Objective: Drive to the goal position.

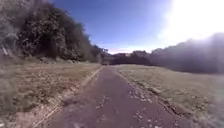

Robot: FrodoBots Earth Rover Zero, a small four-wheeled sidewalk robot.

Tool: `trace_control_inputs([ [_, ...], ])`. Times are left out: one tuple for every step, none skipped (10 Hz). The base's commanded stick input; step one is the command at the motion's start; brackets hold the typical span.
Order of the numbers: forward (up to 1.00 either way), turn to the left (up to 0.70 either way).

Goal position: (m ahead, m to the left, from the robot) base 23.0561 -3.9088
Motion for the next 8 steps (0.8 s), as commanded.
trace_control_inputs([
  [0.60,0.00],
  [0.60,0.00],
  [0.60,0.00],
  [0.60,0.00],
  [0.60,-0.01],
  [0.60,-0.11],
  [0.60,-0.06],
  [0.60,-0.02],
])
